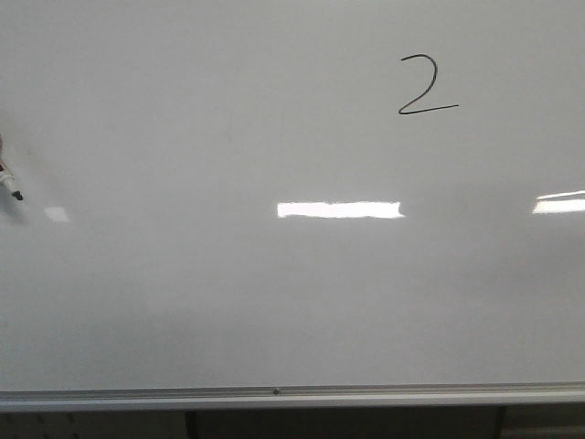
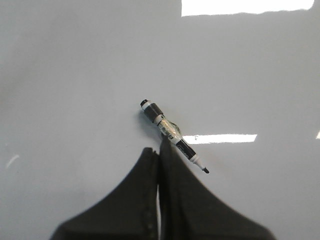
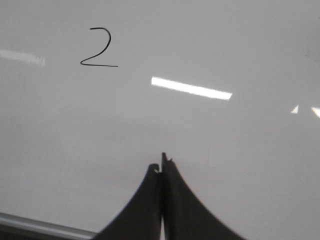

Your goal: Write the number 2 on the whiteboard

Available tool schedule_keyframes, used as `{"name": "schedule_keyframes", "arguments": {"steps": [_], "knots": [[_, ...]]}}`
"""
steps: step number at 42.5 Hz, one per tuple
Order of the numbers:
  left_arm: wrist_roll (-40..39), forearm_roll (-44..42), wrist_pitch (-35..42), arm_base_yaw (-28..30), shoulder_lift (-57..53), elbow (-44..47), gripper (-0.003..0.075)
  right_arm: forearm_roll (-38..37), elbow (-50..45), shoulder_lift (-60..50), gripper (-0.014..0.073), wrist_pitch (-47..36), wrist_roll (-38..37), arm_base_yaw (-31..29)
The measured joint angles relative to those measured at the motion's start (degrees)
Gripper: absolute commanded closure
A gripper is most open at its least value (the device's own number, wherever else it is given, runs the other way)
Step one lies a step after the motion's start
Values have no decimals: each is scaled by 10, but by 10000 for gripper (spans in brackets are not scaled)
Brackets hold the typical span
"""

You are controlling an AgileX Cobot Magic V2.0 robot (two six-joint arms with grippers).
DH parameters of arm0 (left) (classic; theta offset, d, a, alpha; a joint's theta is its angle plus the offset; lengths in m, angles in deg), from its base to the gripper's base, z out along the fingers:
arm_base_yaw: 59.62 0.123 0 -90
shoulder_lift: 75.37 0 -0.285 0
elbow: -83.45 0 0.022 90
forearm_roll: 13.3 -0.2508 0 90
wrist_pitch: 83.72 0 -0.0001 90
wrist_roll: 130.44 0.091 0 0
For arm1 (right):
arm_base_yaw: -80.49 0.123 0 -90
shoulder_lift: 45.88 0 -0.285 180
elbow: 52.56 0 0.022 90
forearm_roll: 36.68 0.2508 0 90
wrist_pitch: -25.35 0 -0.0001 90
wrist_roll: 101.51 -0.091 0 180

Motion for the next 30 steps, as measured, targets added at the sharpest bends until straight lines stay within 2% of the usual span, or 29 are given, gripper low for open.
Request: {"name": "schedule_keyframes", "arguments": {"steps": [9,15,30], "knots": [[0,0,0,0,0,0,740,13,-93,-27,664,-110,0,-22],[0,0,0,0,0,0,740,16,-115,-27,664,-173,0,-24],[0,0,0,0,0,0,740,25,-116,-28,664,-205,0,-24]]}}
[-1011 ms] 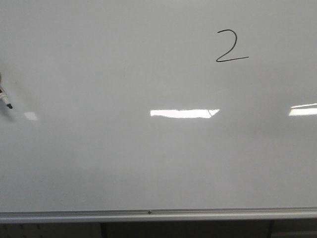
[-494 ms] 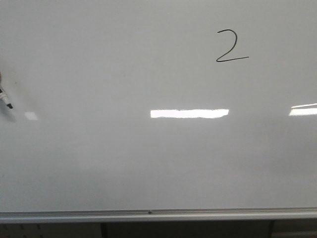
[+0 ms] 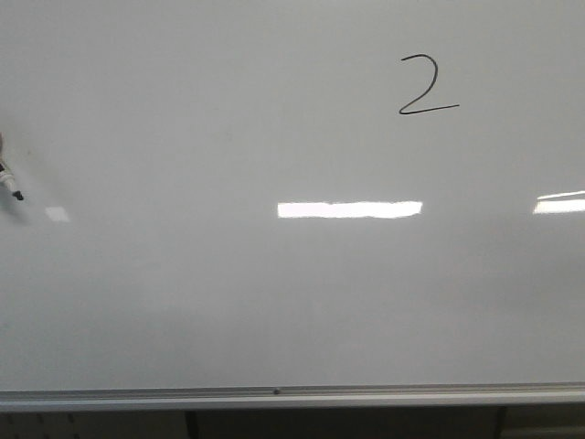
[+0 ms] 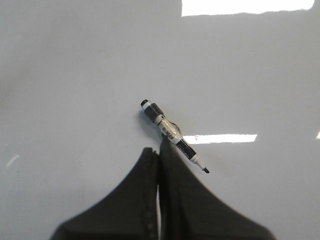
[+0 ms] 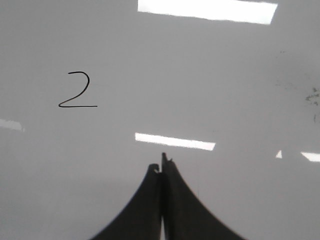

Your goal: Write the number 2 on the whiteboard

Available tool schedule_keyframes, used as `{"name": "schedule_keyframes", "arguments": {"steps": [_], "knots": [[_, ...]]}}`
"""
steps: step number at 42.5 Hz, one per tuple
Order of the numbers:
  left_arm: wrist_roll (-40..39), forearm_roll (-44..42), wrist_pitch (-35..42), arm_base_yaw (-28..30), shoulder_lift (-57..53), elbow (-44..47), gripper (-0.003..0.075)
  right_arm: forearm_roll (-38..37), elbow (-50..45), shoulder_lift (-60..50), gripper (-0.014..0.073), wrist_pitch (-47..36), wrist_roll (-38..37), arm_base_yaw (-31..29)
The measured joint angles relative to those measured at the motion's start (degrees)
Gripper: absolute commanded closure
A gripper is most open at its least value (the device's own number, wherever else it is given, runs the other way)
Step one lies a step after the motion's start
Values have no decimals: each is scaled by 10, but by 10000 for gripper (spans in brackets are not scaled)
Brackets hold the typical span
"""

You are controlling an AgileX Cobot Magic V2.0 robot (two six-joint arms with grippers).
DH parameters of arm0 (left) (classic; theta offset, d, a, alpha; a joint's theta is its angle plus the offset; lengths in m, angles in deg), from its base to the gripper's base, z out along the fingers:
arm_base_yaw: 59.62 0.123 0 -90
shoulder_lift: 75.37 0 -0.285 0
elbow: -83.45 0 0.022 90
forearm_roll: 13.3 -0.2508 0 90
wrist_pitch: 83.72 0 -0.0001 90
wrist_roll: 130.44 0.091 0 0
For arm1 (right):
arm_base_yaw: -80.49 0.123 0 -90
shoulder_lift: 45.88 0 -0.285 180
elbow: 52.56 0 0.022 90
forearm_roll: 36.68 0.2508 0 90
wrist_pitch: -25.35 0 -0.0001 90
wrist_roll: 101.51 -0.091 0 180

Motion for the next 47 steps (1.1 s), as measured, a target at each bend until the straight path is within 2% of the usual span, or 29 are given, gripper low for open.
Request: {"name": "schedule_keyframes", "arguments": {"steps": [16,47], "knots": [[0,0,0,0,0,0,740,65,0,0,664,0,-1,0],[0,0,0,0,0,0,740,70,0,0,664,0,-3,0]]}}
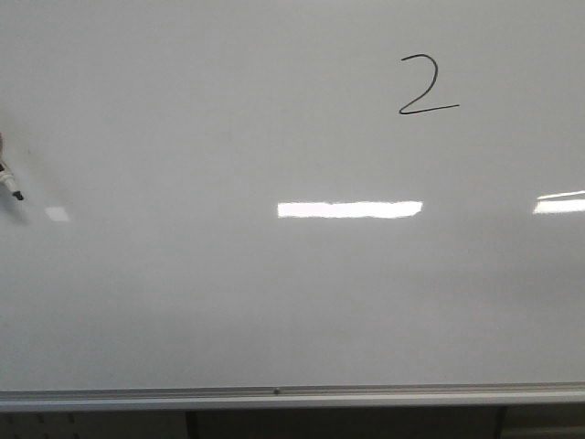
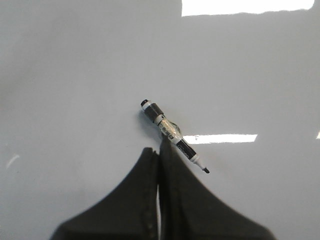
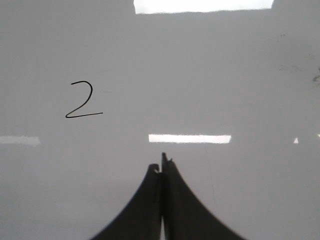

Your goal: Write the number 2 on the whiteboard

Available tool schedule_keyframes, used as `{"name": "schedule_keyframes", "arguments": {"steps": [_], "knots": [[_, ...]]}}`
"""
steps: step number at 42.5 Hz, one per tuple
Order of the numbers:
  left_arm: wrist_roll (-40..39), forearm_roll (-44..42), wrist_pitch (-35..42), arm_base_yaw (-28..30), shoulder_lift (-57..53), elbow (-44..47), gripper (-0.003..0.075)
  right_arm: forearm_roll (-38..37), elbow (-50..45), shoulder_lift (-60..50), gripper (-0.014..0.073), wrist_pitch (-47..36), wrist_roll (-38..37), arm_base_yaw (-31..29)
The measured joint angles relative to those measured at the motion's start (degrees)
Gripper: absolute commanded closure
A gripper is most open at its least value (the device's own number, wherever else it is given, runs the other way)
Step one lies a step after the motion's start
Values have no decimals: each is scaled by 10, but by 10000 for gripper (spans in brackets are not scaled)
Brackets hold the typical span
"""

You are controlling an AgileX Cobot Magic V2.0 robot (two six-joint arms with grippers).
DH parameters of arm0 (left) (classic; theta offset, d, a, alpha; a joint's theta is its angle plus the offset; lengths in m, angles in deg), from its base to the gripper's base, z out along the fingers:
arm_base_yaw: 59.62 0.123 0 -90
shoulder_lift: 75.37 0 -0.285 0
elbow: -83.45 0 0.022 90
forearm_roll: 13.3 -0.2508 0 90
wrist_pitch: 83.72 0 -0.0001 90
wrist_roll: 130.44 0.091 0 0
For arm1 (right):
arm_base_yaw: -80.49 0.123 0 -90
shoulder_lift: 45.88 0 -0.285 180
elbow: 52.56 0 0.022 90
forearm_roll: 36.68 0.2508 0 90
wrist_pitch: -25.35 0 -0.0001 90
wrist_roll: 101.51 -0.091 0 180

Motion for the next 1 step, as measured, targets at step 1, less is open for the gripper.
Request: {"name": "schedule_keyframes", "arguments": {"steps": [1], "knots": [[0,0,0,0,0,0,740,0,0,0,664,0,0,0]]}}
